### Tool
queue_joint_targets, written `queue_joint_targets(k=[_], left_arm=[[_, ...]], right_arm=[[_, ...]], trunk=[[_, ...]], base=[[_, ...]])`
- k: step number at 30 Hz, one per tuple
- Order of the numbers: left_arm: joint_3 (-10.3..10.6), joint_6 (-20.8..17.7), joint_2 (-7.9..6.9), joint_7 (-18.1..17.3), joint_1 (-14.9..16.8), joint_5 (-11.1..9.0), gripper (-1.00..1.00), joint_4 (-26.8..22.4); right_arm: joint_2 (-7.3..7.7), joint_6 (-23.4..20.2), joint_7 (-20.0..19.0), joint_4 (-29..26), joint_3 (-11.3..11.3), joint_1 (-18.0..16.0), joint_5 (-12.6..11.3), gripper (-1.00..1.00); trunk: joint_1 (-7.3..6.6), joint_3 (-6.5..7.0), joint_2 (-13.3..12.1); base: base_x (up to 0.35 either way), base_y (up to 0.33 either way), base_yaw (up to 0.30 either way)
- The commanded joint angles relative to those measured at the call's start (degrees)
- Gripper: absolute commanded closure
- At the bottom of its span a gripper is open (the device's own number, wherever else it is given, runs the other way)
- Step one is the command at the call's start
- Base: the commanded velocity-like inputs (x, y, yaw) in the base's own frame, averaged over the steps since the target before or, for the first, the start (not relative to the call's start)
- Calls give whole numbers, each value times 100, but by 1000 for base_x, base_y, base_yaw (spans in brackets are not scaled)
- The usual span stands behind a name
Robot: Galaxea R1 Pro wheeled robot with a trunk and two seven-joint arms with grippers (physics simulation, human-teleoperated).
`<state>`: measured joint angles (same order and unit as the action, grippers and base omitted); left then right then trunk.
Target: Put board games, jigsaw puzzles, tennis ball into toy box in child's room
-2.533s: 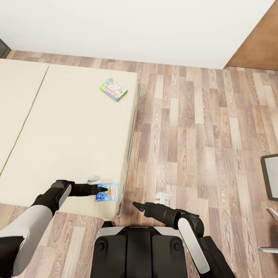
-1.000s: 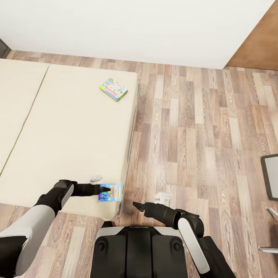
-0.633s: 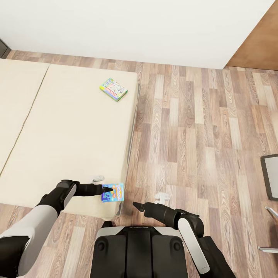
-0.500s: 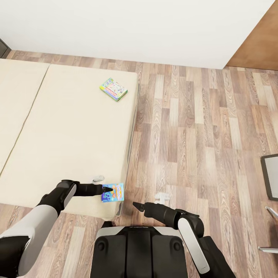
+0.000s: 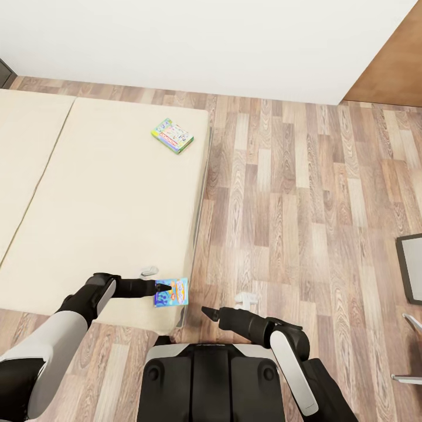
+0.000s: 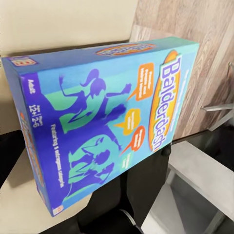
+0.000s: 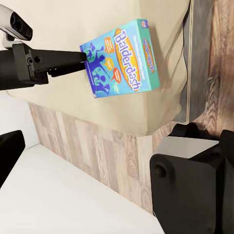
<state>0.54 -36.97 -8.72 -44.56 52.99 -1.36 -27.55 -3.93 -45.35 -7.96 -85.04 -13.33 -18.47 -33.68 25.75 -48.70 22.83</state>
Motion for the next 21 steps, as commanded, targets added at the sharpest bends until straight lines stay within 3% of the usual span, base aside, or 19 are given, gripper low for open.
queue_joint_targets(k=[1, 21], left_arm=[[6, -38, -2, -12, 1, -14, -100, -4], [4, -31, -66, -20, 1, -14, -100, -6]], right_arm=[[-3, -26, -30, -4, 7, -1, 29, -100], [-3, -26, -30, -4, 8, 0, 29, -100]], trunk=[[3, -6, 9], [3, -6, 9]], base=[[0, 0, 0], [0, 0, 0]])
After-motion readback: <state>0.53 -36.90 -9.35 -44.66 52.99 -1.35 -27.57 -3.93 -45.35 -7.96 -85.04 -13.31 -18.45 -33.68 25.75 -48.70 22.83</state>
